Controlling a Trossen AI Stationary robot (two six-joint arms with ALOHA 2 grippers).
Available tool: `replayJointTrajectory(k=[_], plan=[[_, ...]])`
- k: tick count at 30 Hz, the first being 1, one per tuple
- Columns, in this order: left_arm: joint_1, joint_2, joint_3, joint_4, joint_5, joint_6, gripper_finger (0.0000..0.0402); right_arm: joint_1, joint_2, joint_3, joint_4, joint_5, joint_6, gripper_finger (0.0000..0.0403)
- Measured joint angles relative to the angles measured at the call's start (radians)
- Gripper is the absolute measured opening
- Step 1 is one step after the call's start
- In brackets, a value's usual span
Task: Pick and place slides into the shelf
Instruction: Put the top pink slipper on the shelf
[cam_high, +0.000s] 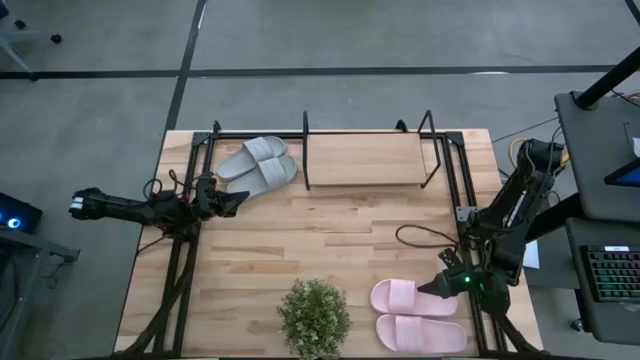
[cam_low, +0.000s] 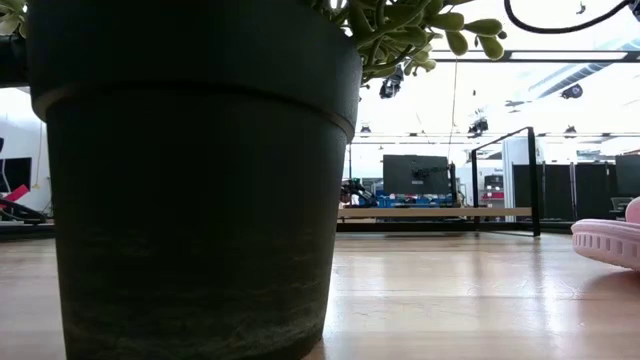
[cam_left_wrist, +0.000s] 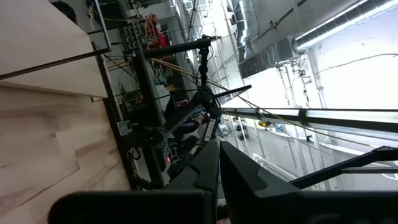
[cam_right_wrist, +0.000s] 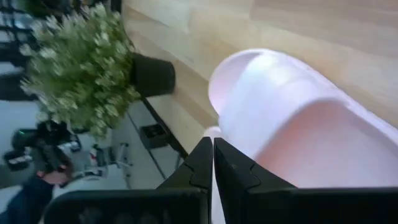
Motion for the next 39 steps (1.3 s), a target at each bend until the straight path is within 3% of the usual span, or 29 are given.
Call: replayJointTrajectory(k=[8, 17, 30, 39], plan=[[0.0, 0.001, 0.0, -0.001, 0.0, 0.008, 0.0, 0.017, 0.088, 0.031, -0.03, -0.068, 0.056, 0.0009], [0.0, 0.002, 0.0, -0.001, 0.003, 0.016, 0.0, 0.019, 0.097, 0.024, 0.016, -0.089, 0.055, 0.0013], [0.0, 0.0, 0.0, 0.0, 0.014, 0.013, 0.0, 0.019, 0.104, 0.023, -0.019, -0.088, 0.056, 0.0112], [0.0, 0.0, 0.0, 0.0, 0.014, 0.013, 0.0, 0.019, 0.152, 0.019, -0.009, -0.086, 0.056, 0.0141]])
